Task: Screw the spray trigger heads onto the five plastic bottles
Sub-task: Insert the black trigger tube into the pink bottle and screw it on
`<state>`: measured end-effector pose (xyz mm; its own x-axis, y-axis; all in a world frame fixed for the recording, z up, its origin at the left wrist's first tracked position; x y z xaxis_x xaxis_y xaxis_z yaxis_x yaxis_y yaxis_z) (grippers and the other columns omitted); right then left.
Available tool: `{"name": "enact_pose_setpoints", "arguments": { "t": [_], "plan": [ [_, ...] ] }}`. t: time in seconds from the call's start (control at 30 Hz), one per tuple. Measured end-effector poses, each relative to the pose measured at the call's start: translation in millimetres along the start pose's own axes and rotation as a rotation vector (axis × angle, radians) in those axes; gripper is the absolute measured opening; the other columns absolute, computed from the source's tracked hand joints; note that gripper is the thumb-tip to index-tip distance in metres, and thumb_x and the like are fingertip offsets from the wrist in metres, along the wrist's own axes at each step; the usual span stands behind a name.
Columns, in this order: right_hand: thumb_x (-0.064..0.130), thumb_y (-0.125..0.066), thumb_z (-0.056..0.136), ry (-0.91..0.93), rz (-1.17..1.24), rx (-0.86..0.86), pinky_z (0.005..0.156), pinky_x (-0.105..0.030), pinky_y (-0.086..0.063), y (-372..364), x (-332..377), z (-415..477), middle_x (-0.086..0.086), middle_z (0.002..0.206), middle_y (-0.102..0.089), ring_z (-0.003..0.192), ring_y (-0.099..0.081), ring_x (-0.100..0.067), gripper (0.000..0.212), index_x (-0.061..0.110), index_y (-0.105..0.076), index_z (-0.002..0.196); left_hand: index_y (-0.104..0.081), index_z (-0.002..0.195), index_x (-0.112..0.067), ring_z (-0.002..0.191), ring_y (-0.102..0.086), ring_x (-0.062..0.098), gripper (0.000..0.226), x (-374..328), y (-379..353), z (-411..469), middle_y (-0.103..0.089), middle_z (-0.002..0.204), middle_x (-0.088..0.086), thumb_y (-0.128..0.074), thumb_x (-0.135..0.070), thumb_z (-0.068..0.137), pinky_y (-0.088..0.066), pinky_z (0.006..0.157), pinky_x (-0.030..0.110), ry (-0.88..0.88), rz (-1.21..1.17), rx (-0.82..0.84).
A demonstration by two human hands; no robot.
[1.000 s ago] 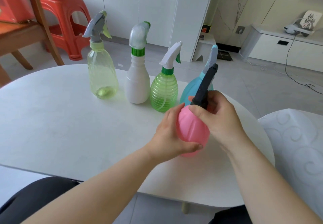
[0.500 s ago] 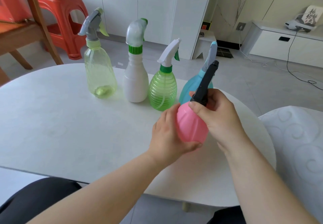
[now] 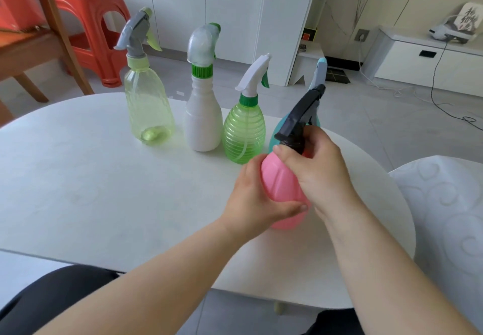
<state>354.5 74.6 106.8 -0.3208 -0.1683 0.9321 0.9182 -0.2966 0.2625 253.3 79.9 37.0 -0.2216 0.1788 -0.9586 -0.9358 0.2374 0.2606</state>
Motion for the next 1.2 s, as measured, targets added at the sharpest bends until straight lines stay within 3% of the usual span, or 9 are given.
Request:
{"name": "enact_pose_setpoints", "arguments": {
  "t": [0.1,0.23,0.37,0.53,0.67,0.77,0.93,1.13,1.2],
  "plan": [
    [0.013,-0.064,0.075,-0.033,0.061,0.044,0.078,-0.017,-0.046,-2.2,-1.3,3.2,0.012,0.084,-0.062,0.083,-0.059,-0.004,0.017,0.028,-0.056,0.079,-0.028,0.130,-0.026,0.112,-0.042,0.007,0.093,-0.6,-1.5,3.5,-0.043,0.123,-0.007,-0.084,-0.021,0.056,-0.037,0.087,0.017,-0.010,0.013,0.137],
    [0.008,-0.064,0.065,-0.083,0.345,0.375,0.079,-0.015,-0.049,-5.4,-4.3,0.3,0.011,0.085,-0.072,0.088,-0.063,-0.001,0.023,0.024,-0.062,0.081,-0.030,0.133,-0.025,0.123,-0.040,0.008,0.088,4.5,3.3,7.9,-0.044,0.132,-0.007,-0.079,-0.008,0.062,-0.033,0.092,0.007,0.031,0.029,0.403],
    [0.017,-0.074,0.053,-0.093,0.423,0.623,0.076,-0.015,-0.049,-13.6,-2.2,-11.7,0.010,0.093,-0.073,0.093,-0.064,-0.004,0.032,0.021,-0.066,0.084,-0.037,0.120,-0.037,0.121,-0.044,0.008,0.083,3.8,-2.4,3.6,-0.049,0.129,-0.004,-0.080,-0.013,0.054,-0.039,0.100,0.024,0.049,-0.034,0.473],
    [0.007,-0.069,0.068,-0.057,0.274,0.275,0.076,-0.016,-0.049,-5.5,-7.4,-0.1,0.012,0.084,-0.071,0.085,-0.063,-0.003,0.024,0.023,-0.059,0.082,-0.037,0.112,-0.038,0.108,-0.052,0.013,0.079,7.0,-3.8,4.8,-0.052,0.115,-0.006,-0.080,-0.027,0.045,-0.046,0.092,0.027,0.046,-0.057,0.282],
    [0.018,-0.068,0.071,0.006,-0.004,-0.148,0.072,-0.012,-0.044,14.6,-6.9,-5.5,0.014,0.081,-0.061,0.078,-0.058,0.000,0.022,0.029,-0.050,0.076,-0.034,0.123,-0.026,0.093,-0.050,-0.002,0.088,7.8,-7.3,5.7,-0.049,0.104,-0.017,-0.085,-0.027,0.051,-0.041,0.069,0.002,0.022,0.028,0.187],
    [0.009,-0.067,0.072,-0.024,0.145,0.066,0.075,-0.019,-0.047,1.7,-4.8,-4.3,0.011,0.083,-0.066,0.081,-0.062,-0.004,0.023,0.027,-0.055,0.079,-0.035,0.121,-0.031,0.103,-0.047,0.003,0.083,3.6,-2.9,9.0,-0.048,0.112,-0.015,-0.084,-0.019,0.055,-0.033,0.071,-0.008,0.004,0.032,0.304],
    [0.004,-0.064,0.066,-0.058,0.364,0.563,0.075,-0.012,-0.048,-22.9,5.7,-15.1,0.014,0.087,-0.073,0.091,-0.064,-0.001,0.024,0.022,-0.062,0.082,-0.036,0.104,-0.049,0.097,-0.052,-0.008,0.075,-10.0,-1.7,2.0,-0.049,0.106,-0.024,-0.076,-0.023,0.046,-0.045,0.079,0.005,-0.024,-0.013,0.437],
    [0.013,-0.065,0.073,-0.026,0.093,0.029,0.078,-0.017,-0.047,-5.2,-7.7,-4.9,0.009,0.089,-0.067,0.082,-0.059,-0.001,0.017,0.027,-0.059,0.081,-0.035,0.121,-0.032,0.104,-0.049,0.010,0.092,-3.5,7.3,-2.1,-0.049,0.109,-0.013,-0.082,-0.043,0.043,-0.041,0.098,0.039,0.039,0.165,-0.037],
    [0.015,-0.065,0.073,0.013,0.024,-0.044,0.076,-0.015,-0.045,-3.7,-6.8,-7.0,0.016,0.080,-0.062,0.079,-0.059,0.002,0.017,0.030,-0.057,0.078,-0.034,0.125,-0.029,0.107,-0.046,0.009,0.093,-5.2,5.0,-2.1,-0.048,0.114,-0.012,-0.084,-0.039,0.047,-0.038,0.101,0.039,0.014,0.160,-0.041]
  ]
}}
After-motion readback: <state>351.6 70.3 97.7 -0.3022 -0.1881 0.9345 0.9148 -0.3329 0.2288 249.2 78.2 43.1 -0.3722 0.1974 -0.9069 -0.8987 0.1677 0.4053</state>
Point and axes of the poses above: each hand's wrist, its own z-axis towards the middle knuckle, its own y-axis out of the back of the hand, x = y × z, the point moved 9 cm from there along z, towards the middle knuckle
